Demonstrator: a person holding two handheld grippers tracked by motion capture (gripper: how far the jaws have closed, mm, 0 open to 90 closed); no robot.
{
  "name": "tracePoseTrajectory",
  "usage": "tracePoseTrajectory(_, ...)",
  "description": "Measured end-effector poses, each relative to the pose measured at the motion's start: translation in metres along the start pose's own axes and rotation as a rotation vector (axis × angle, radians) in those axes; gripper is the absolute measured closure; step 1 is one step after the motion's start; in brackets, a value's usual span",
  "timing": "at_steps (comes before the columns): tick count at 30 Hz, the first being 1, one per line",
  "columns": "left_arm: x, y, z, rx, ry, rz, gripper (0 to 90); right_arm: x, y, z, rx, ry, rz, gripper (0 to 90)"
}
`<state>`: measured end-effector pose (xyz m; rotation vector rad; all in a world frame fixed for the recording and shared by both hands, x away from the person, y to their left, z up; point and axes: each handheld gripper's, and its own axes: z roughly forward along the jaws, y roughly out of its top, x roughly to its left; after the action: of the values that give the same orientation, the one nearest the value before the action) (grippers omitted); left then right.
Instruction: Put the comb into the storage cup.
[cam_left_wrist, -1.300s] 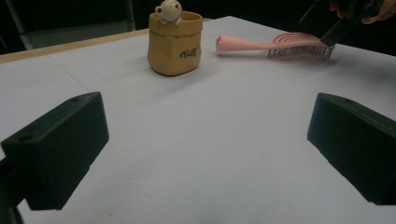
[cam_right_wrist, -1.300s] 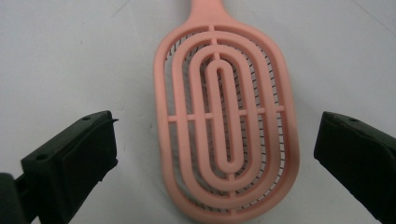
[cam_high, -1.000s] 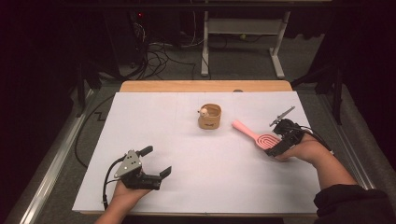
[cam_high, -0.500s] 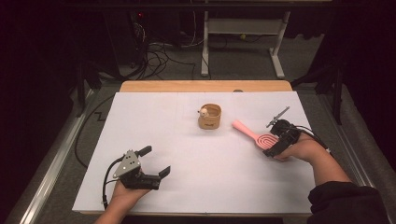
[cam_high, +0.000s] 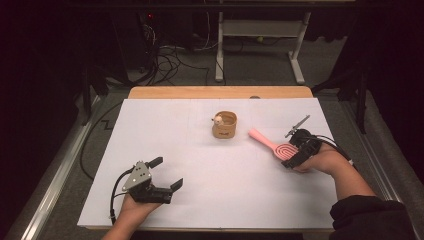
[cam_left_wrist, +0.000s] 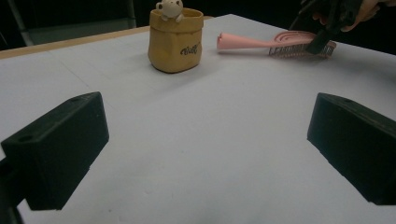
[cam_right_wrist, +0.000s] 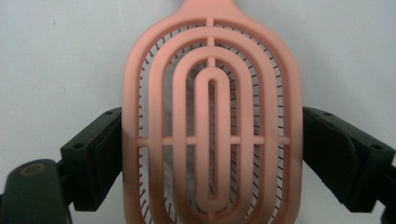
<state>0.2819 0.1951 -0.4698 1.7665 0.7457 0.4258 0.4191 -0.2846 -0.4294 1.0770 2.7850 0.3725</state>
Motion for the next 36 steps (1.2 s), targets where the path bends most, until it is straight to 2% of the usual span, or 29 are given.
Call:
tracePoseTrajectory(3,0.0004,-0.0001,-0.0003,-0.002,0.005,0.0,0.0,0.0029,-0.0006,0.0008,0.0,0.009,-0.001,15.0)
tracePoseTrajectory(4,0.0004,0.0001,-0.0002,-0.004,0.005,-0.002,0.0,0.0025,-0.0004,0.0014,0.004,0.008,-0.016,15.6)
tracePoseTrajectory(17,0.0006,-0.0006,0.0007,0.001,0.003,0.0,0.0,0.0011,0.0019,0.0044,0.004,0.01,-0.001,18.8)
tracePoseTrajectory(36,0.0007,-0.0011,-0.0003,0.005,0.003,0.002,0.0,0.0016,0.0025,0.0065,0.012,-0.005,-0.028,20.0)
